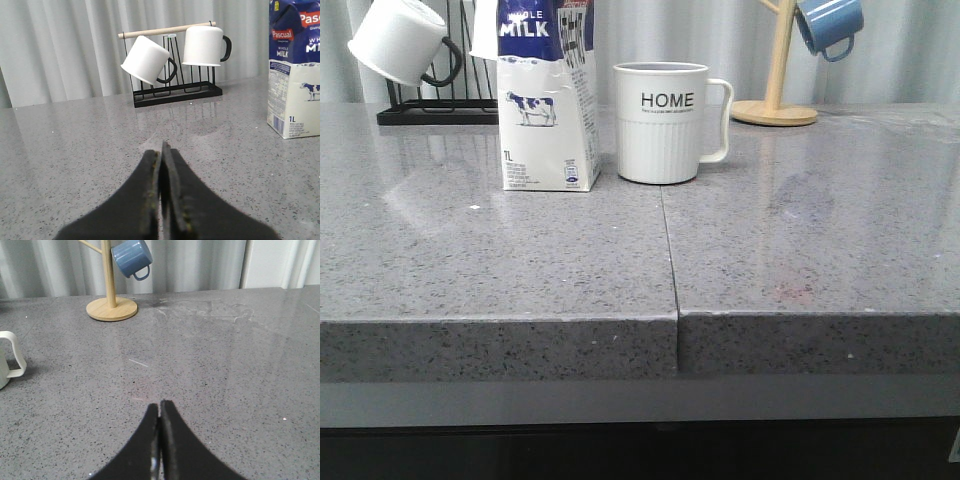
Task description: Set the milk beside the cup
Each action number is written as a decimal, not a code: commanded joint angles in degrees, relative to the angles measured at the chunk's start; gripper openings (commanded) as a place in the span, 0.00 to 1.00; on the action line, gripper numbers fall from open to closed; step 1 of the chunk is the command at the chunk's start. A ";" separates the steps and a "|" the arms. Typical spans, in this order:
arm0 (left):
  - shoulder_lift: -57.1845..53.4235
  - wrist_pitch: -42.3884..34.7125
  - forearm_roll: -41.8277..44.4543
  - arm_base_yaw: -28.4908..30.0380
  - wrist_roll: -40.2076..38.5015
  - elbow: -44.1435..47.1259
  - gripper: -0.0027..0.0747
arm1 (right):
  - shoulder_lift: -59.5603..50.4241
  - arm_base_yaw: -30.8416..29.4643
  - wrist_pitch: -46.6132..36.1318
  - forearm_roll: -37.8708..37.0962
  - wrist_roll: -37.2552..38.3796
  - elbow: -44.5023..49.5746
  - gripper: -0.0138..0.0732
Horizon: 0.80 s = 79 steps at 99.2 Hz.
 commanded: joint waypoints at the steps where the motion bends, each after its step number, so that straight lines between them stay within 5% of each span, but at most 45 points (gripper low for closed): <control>1: -1.88 -4.65 -0.41 0.19 -0.45 2.95 0.01 | 0.35 -0.02 -4.02 -0.55 -0.19 -1.66 0.02; 79: -1.88 -4.65 -0.41 0.19 -0.45 2.95 0.01 | 0.15 -0.02 -4.21 -1.62 -0.77 -1.11 0.02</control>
